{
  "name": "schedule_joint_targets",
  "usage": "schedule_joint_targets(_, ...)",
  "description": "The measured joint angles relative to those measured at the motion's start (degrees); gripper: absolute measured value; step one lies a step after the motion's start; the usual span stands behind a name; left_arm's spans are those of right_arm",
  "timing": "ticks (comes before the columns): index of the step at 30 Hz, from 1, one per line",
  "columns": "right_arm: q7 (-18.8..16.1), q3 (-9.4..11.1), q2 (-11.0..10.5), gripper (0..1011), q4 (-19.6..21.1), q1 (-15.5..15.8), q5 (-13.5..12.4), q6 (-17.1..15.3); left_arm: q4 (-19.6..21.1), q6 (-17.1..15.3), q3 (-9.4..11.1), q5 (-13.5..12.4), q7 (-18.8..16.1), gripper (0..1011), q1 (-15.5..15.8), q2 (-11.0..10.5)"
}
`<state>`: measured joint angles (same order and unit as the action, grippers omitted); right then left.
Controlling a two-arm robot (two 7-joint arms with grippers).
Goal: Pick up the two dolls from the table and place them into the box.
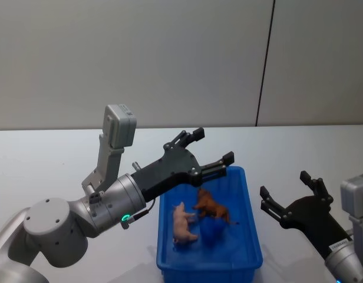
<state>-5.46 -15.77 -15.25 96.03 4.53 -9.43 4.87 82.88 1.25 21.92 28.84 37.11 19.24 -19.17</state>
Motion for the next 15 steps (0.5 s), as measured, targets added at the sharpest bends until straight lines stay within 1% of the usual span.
schedule_joint_targets(15,0.0,0.0,0.0,1001,0.0,0.0,0.0,0.0,-0.1,0.0,0.08,0.08,0.29,1001,0.1,0.09)
